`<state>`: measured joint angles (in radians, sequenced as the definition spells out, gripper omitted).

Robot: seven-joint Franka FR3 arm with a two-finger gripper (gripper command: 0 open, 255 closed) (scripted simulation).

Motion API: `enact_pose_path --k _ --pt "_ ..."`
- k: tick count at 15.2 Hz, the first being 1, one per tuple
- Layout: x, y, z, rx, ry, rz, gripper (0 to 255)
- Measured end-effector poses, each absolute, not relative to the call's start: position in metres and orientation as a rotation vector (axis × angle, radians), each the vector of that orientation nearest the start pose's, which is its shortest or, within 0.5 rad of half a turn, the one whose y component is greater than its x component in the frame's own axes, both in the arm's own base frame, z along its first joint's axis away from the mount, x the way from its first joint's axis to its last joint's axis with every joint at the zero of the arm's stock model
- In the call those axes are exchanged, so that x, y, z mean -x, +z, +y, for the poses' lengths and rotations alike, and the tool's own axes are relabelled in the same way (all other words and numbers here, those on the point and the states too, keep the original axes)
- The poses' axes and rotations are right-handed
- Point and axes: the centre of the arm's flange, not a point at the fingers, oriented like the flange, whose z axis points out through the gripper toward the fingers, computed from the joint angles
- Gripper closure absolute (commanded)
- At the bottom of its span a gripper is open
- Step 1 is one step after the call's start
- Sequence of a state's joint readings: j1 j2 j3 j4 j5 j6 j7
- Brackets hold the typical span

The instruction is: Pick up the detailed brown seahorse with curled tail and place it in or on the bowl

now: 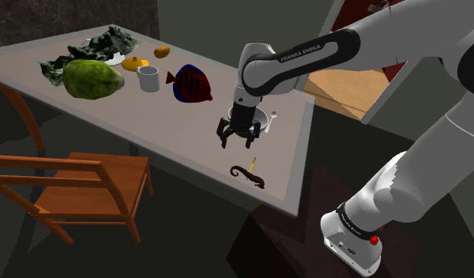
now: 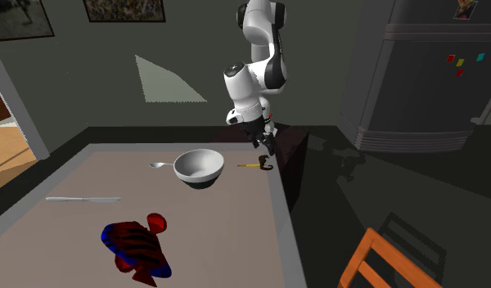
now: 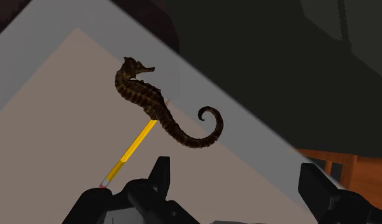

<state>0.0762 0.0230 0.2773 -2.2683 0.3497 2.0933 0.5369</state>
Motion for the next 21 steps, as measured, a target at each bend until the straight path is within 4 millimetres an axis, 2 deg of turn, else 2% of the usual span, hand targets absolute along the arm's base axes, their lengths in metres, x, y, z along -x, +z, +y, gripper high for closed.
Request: enact_pose_path --k 1,2,11,12,13,15,21 --pt "-0.463 0.336 0.189 2.875 0.446 0.566 0" --pt "-0.463 0.336 0.189 2.875 0.446 0.566 255" --pt "-0.463 0.336 0.189 2.875 0.446 0.566 255" --pt "-0.463 0.336 0.189 2.875 0.446 0.566 0" --pt "-0.463 0.336 0.189 2.875 0.446 0.566 0" --pt "-0.448 0.331 0.19 2.912 0.4 0.543 0" --pt "-0.365 0.299 0.189 3.074 0.162 0.427 0"
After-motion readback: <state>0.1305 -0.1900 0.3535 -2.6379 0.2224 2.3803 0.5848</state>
